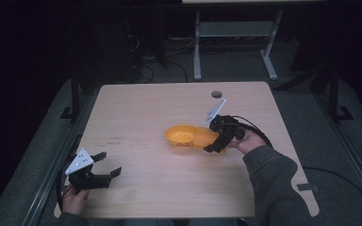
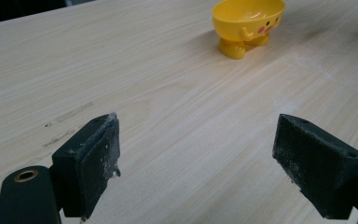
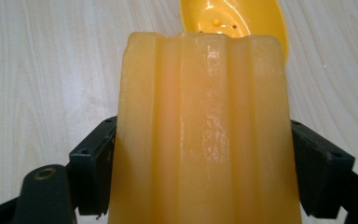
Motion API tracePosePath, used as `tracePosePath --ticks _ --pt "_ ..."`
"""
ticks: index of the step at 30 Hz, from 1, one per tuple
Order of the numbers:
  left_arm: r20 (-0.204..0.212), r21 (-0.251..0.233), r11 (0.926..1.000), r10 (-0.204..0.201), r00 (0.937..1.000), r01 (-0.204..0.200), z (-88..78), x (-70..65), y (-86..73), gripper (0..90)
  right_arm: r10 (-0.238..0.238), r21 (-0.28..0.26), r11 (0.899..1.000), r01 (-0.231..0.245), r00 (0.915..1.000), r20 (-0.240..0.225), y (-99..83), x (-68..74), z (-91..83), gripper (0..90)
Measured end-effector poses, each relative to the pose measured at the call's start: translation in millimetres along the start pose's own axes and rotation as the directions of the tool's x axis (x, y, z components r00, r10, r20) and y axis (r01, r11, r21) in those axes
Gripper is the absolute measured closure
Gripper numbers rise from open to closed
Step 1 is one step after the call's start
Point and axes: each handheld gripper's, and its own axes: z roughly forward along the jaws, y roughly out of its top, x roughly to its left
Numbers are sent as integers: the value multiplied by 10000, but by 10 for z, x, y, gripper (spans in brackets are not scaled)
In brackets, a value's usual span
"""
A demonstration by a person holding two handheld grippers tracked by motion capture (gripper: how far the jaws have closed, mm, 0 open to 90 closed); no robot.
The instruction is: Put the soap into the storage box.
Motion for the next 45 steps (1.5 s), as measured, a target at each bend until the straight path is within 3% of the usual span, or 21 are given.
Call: tracePosePath --ticks 24,38,45 --pt "-41 -23 10000 -2 10000 2 -4 15 8 143 -181 -149 9997 178 9997 -144 236 -150 51 206" --pt "-74 -86 9999 -76 9999 76 -12 24 10 143 -540 46 9985 542 9980 -317 492 -232 163 206" --pt "-65 -84 9999 -64 10000 63 -10 26 9 143 -697 -104 9975 694 9969 -361 576 -254 200 206"
